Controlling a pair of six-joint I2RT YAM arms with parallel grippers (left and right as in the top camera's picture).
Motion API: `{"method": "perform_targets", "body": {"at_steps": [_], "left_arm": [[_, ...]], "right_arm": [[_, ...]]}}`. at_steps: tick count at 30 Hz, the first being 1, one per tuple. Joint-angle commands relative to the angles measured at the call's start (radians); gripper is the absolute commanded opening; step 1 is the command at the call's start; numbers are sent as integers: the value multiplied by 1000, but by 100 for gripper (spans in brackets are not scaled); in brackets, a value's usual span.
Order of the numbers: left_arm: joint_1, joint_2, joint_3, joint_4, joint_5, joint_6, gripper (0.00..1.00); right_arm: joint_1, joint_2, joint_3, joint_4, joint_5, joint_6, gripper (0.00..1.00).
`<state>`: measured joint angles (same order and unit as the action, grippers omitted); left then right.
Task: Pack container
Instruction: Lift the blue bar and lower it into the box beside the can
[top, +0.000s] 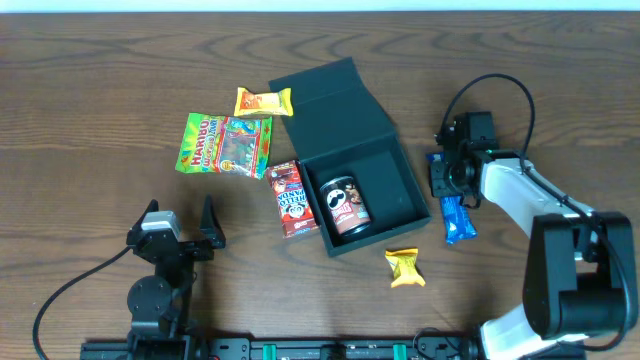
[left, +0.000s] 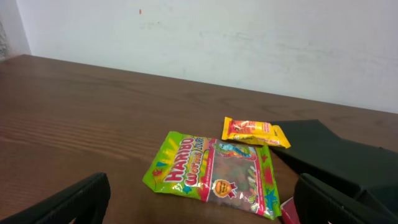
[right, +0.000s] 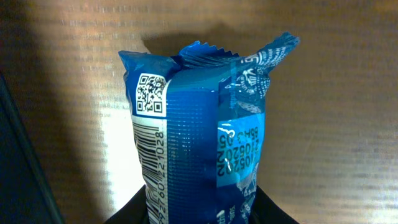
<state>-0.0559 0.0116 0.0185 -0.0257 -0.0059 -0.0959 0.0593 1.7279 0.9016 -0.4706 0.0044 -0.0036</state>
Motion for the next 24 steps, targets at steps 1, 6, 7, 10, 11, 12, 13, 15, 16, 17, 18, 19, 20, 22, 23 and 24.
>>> {"method": "perform_targets", "body": {"at_steps": [1, 6, 7, 10, 11, 12, 13, 15, 16, 17, 18, 19, 20, 22, 23, 24], "left_arm": [[3, -8, -14, -50, -1, 14, 95], [3, -8, -14, -50, -1, 14, 95], [3, -8, -14, -50, -1, 14, 95], [3, -8, -14, -50, 0, 14, 95], [3, -8, -14, -50, 0, 14, 95], [3, -8, -14, -50, -1, 14, 95], [3, -8, -14, -50, 0, 14, 95], [3, -8, -14, -50, -1, 14, 95], [3, -8, -14, -50, 0, 14, 95], [3, -8, -14, -50, -1, 14, 95], [3, -8, -14, -50, -1, 14, 95], [3, -8, -14, -50, -1, 14, 95], [3, -8, -14, -50, -1, 14, 95], [3, -8, -14, -50, -1, 14, 95], [3, -8, -14, -50, 0, 14, 95], [3, -8, -14, -50, -1, 14, 95]], "right_arm": [[0, -71, -6, -21, 13, 11, 30], [0, -185, -6, -51, 13, 11, 31], [0, -209, -6, -56, 12, 11, 31], [0, -289, -6, -65, -16, 20, 33], [0, -317, -6, -65, -40, 20, 33], [0, -346, -6, -65, -68, 23, 33], [0, -370, -6, -65, -96, 26, 33], [0, -420, -6, -61, -188, 26, 32], [0, -445, -6, -57, -238, 26, 32], [0, -464, -6, -53, -280, 27, 31], [0, -484, -6, -46, -318, 38, 31], [0, -501, -6, -37, -352, 51, 31], [0, -513, -6, -28, -381, 56, 31], [0, -531, -6, -6, -448, 68, 32], [1, -534, -6, 5, -475, 82, 32], [1, -534, -6, 20, -516, 90, 32]]}}
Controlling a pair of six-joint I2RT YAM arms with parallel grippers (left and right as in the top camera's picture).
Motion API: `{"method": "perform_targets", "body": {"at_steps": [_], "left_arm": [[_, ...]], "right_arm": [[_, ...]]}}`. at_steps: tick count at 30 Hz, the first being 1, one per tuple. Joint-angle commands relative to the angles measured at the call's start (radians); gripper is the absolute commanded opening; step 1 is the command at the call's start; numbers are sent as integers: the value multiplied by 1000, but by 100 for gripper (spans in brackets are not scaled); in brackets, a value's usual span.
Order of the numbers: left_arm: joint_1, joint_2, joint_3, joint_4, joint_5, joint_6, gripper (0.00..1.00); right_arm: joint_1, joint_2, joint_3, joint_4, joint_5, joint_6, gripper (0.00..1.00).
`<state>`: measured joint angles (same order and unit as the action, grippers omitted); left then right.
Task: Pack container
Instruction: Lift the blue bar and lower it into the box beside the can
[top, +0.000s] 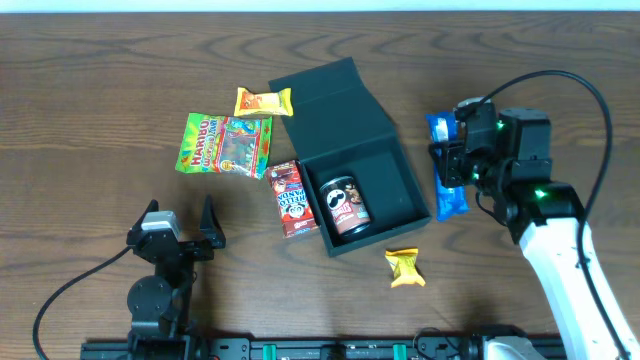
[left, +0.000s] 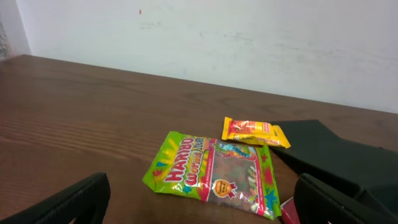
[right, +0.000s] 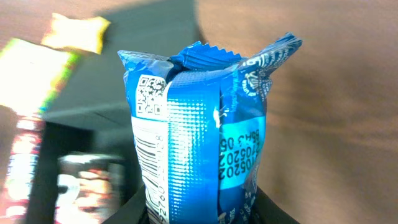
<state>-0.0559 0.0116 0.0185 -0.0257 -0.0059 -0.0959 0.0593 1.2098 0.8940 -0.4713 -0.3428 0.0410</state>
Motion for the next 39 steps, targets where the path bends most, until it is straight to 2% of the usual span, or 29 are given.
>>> {"method": "perform_targets", "body": {"at_steps": [1, 5, 17, 32, 39], "left_arm": [[3, -8, -14, -50, -1, 14, 95], [3, -8, -14, -50, 0, 14, 95], [3, -8, -14, -50, -1, 14, 95], [3, -8, -14, -50, -1, 14, 95], [3, -8, -14, -50, -1, 14, 95]], "right_arm": [[4, -16, 2, 34, -207, 48, 32], [49, -14, 2, 77, -264, 59, 33], [223, 71, 2, 75, -39, 59, 34], [227, 338, 2, 79, 62, 24, 35], [227, 359, 2, 67, 108, 3, 38]]}}
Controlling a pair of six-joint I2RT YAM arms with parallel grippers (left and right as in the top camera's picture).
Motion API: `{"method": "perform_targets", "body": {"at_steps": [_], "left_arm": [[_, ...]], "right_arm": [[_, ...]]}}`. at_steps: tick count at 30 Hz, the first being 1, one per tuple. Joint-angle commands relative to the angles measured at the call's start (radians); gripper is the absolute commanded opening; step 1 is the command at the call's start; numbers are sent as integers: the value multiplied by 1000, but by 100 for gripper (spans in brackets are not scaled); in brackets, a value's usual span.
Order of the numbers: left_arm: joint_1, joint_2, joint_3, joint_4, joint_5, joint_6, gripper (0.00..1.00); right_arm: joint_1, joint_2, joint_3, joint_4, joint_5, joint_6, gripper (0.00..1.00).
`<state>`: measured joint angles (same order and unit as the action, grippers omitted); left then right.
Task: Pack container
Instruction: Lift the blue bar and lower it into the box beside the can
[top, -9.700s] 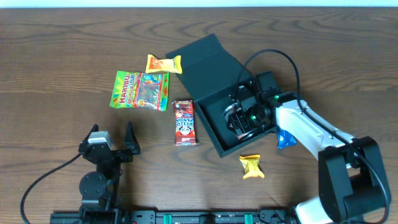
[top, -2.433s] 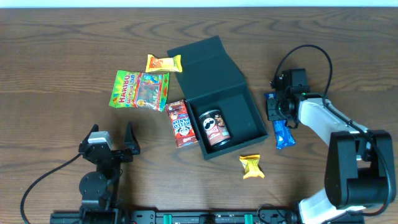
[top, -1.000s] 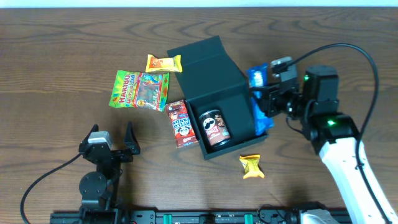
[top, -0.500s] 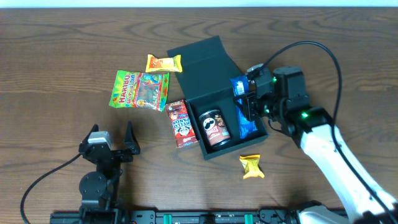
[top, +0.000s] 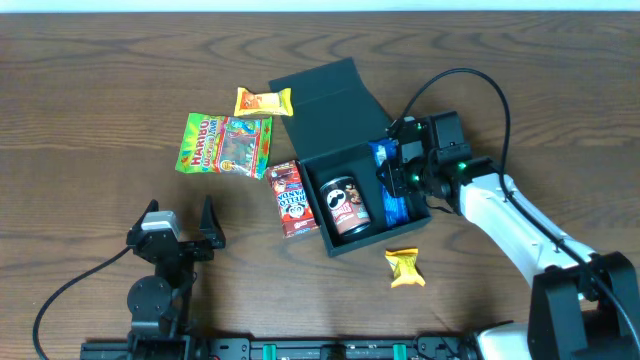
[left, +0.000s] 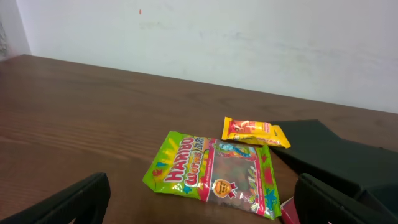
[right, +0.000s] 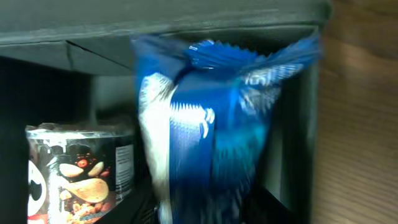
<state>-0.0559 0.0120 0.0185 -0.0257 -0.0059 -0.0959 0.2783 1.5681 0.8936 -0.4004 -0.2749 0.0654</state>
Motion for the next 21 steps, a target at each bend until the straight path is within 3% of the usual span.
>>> {"method": "perform_targets", "body": {"at_steps": [1, 10, 12, 14, 21], "left_arm": [[3, -8, -14, -50, -1, 14, 95], [3, -8, -14, -50, 0, 14, 95], [3, -8, -14, -50, -1, 14, 95], [3, -8, -14, -50, -1, 14, 95], [3, -8, -14, -50, 0, 14, 95]], "right_arm": [[8, 1, 2, -9, 52, -22, 39], [11, -12, 12, -27, 20, -14, 37], [11, -21, 27, -45, -30, -14, 32], [11, -28, 54, -84, -78, -14, 20], [11, -29, 63, -165, -126, -14, 6]]}}
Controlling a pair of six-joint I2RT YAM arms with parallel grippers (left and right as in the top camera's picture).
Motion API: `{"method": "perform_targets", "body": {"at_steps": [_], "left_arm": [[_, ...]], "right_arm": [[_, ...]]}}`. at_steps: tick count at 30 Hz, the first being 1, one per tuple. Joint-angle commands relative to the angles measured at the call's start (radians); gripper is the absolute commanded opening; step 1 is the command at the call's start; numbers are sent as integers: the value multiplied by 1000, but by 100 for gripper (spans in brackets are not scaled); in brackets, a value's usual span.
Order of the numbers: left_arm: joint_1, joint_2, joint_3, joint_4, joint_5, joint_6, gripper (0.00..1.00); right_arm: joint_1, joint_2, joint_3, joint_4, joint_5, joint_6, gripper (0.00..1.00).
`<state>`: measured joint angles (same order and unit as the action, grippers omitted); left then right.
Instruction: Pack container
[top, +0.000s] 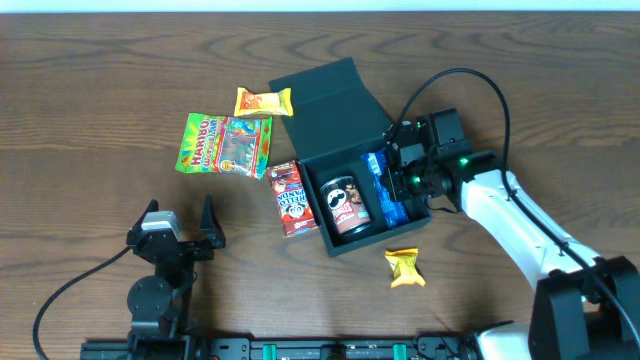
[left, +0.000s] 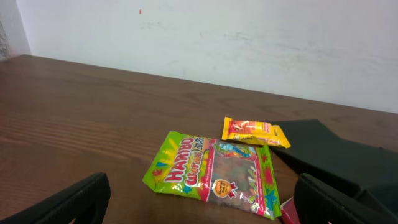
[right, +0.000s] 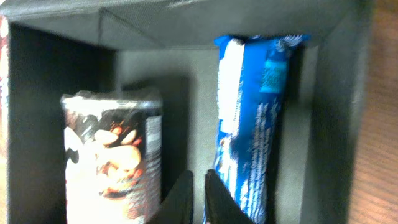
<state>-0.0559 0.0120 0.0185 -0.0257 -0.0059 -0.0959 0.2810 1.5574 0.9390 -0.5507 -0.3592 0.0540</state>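
Observation:
The black box stands open, its lid leaning back. Inside stands a small Pringles can, and a blue packet lies along the right wall. My right gripper hovers over the box. In its wrist view its fingers are shut on nothing, between the can and the blue packet. My left gripper rests open at the table's front left, aimed at the Haribo bag.
Left of the box lie a Haribo bag, an orange-yellow packet and a red Hello Panda box. A yellow wrapped candy sits on the table in front of the box.
The blue packet has left my right gripper and now lies in the box beside the can. The gripper's fingers are shut and empty. The left arm is unchanged.
My right gripper was shut on the blue packet on the table right of the box. It then held the packet in the air, then inside the box by the can. Now the packet lies there, free of the gripper. The left arm never moved.

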Motion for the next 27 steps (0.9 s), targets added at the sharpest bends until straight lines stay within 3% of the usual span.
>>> {"method": "perform_targets", "body": {"at_steps": [1, 9, 18, 27], "left_arm": [[3, -8, -14, -50, -1, 14, 95], [3, -8, -14, -50, 0, 14, 95], [3, -8, -14, -50, -1, 14, 95], [3, -8, -14, -50, -1, 14, 95]], "right_arm": [[11, -18, 14, -14, -42, -3, 5], [79, 16, 13, 37, 24, -10, 3], [203, 95, 13, 70, 288, 13, 3], [216, 148, 13, 74, 395, 17, 2]]}}
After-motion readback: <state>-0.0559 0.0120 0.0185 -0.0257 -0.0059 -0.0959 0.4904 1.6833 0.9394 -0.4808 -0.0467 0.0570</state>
